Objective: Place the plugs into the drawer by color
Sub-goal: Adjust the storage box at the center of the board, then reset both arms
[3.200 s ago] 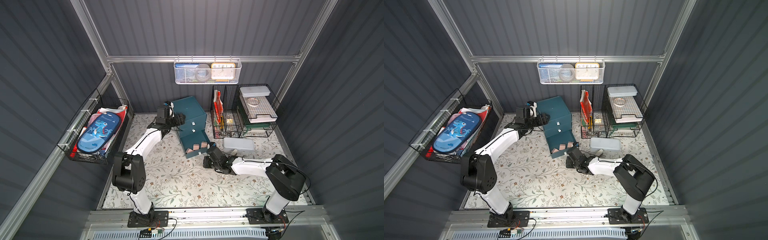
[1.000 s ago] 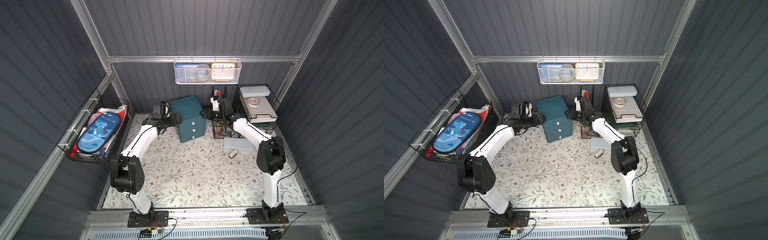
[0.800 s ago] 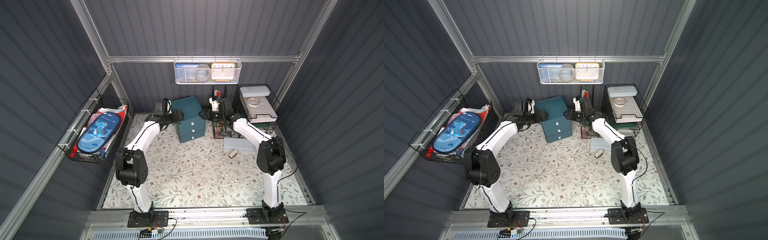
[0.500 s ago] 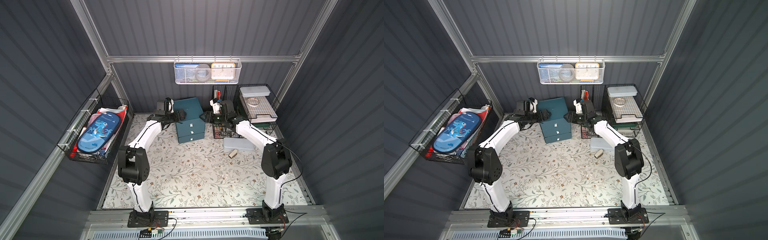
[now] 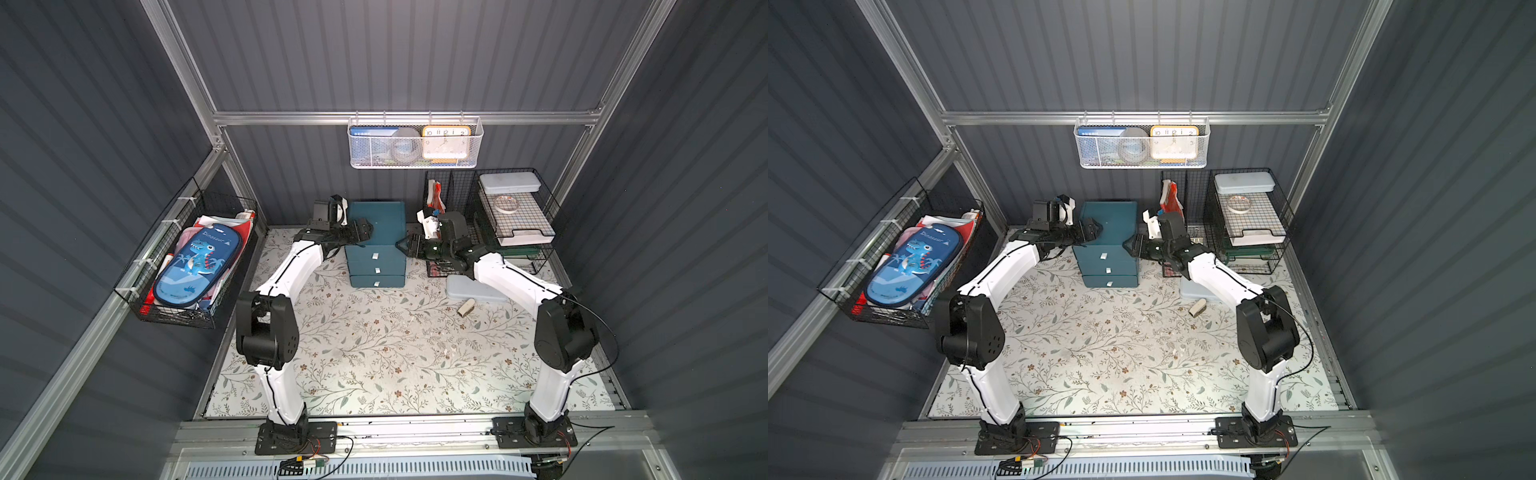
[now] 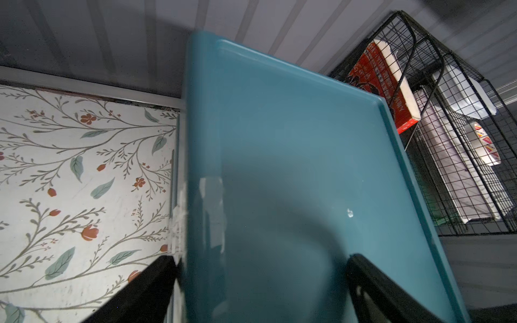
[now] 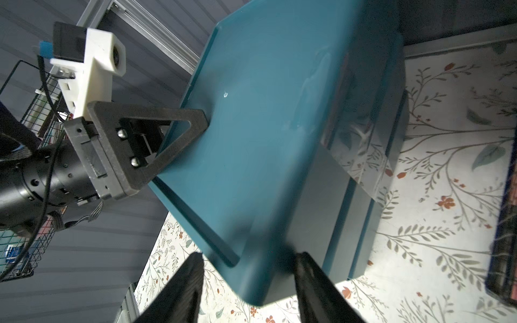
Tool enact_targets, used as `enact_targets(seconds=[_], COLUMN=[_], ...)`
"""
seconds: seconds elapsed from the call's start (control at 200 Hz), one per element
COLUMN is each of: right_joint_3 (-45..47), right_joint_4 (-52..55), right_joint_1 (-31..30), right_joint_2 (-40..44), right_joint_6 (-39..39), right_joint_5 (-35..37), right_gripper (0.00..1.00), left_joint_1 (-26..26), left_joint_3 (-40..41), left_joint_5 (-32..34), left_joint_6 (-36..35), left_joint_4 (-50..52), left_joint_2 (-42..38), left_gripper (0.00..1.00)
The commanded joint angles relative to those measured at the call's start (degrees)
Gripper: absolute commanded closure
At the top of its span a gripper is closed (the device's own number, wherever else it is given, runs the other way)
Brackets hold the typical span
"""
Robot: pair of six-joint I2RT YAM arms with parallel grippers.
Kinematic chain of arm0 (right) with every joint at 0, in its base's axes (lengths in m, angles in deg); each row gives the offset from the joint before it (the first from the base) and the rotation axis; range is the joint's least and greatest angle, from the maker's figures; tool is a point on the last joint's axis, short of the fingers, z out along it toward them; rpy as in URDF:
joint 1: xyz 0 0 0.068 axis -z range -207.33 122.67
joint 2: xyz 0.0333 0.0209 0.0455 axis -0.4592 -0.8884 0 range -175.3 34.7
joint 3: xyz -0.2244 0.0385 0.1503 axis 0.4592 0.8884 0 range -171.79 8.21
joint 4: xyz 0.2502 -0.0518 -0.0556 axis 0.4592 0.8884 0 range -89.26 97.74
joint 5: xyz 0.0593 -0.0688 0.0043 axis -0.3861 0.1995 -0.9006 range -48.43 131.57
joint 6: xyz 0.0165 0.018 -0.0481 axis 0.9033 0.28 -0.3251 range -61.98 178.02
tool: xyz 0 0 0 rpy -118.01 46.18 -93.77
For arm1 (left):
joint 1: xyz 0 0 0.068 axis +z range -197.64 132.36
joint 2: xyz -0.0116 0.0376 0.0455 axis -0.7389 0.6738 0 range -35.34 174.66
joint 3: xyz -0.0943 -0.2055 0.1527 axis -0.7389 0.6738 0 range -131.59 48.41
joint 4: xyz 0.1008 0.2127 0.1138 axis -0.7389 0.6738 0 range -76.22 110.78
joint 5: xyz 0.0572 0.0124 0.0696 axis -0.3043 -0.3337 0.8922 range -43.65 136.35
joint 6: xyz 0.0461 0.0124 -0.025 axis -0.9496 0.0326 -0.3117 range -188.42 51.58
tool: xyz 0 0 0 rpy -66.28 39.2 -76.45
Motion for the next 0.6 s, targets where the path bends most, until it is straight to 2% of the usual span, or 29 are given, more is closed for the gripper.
enact_targets(seconds=[0.0, 0.155, 0.255, 0.285, 0.32, 0.365, 0.375, 0.41, 0.47, 0.495, 0.555, 0.595], right_joint_3=[1.08, 1.66, 5.88, 9.66, 16.06, 25.71, 28.58, 37.12, 49.69, 54.35, 63.90, 66.54], right_joint_4=[-0.25, 7.31, 13.63, 13.32, 10.41, 3.34, 1.39, -5.50, -14.38, -18.31, -32.92, -35.77], right_joint_1=[-1.38, -0.13, 0.02, 0.08, 0.04, 0.23, 0.26, 0.31, 0.41, 0.69, 1.98, 3.36], right_joint_2=[2.11, 9.28, 18.02, 21.27, 26.29, 32.30, 33.59, 36.96, 44.15, 46.00, 47.14, 46.92], right_joint_6=[-0.15, -6.51, -11.92, -14.69, -18.76, -21.55, -22.58, -28.22, -38.29, -40.15, -44.40, -44.72], right_joint_5=[-0.81, 7.99, 22.03, 24.66, 28.65, 35.62, 36.95, 40.34, 44.67, 47.57, 53.55, 56.18], right_gripper=[0.43, 0.37, 0.30, 0.28, 0.24, 0.03, 0.02, 0.01, 0.01, 0.01, 0.01, 0.01], left_joint_1=[-0.70, -0.70, -0.79, -0.79, -0.79, -0.79, -0.79, -0.79, -0.60, -0.46, -0.35, 0.12], left_joint_3=[0.88, 5.34, 12.77, 18.50, 24.58, 33.83, 35.97, 43.28, 54.05, 58.14, 67.70, 71.81], left_joint_5=[-1.93, 8.27, 19.64, 22.37, 25.86, 29.45, 30.88, 35.93, 37.60, 36.98, 32.69, 30.84], left_joint_6=[-1.82, -4.23, -7.67, -8.29, -9.52, -7.33, -6.59, -4.70, -7.47, -9.79, -21.15, -22.66], left_joint_4=[2.90, 0.59, -5.71, -8.87, -12.37, -16.94, -18.79, -24.67, -35.92, -41.31, -55.62, -61.86], left_joint_2=[-0.28, -10.16, -21.51, -25.25, -29.70, -34.66, -35.59, -38.55, -42.42, -43.33, -43.68, -42.40], left_gripper=[0.01, 0.01, 0.01, 0.01, 0.01, 0.01, 0.01, 0.01, 0.01, 0.01, 0.01, 0.01])
